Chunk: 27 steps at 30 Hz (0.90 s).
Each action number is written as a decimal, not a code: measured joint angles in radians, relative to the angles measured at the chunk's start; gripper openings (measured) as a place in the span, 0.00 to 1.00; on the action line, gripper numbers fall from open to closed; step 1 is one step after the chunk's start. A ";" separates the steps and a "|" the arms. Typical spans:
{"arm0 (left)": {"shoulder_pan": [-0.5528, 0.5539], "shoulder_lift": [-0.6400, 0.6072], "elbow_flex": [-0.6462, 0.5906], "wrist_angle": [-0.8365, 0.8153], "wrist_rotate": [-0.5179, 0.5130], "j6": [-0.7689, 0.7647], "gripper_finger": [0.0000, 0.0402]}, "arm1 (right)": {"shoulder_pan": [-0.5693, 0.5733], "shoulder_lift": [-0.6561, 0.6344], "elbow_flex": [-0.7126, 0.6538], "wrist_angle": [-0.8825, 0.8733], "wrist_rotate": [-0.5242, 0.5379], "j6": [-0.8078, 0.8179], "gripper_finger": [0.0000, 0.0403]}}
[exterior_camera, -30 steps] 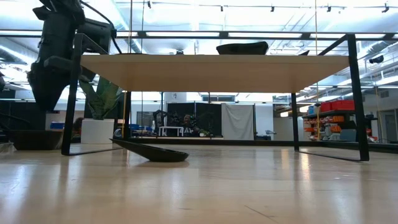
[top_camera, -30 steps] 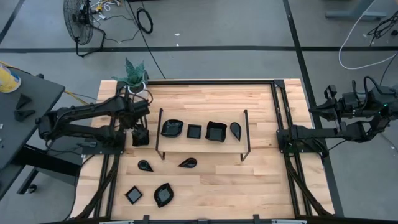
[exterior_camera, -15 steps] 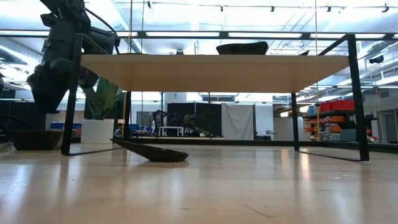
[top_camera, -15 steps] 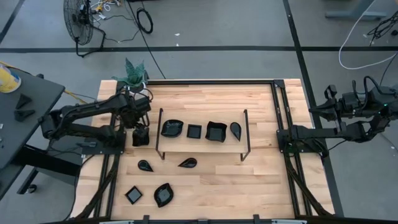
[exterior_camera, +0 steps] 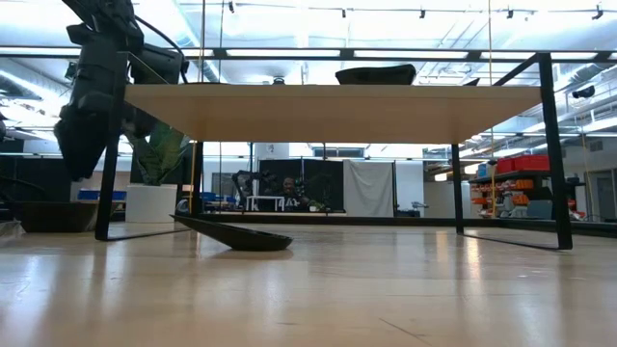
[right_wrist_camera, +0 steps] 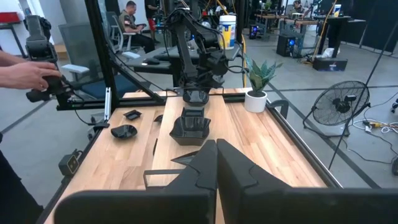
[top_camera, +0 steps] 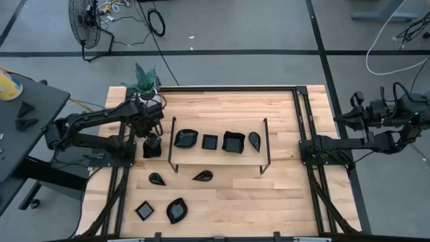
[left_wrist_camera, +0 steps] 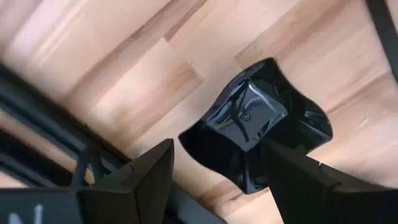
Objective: Pick & Place Mini shaped plates
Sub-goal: Stack the distorted square plate on top of the distorted square plate on the shelf
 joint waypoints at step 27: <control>0.021 0.000 0.003 0.247 0.259 0.318 0.61 | 0.000 0.000 0.000 0.000 0.000 0.000 0.02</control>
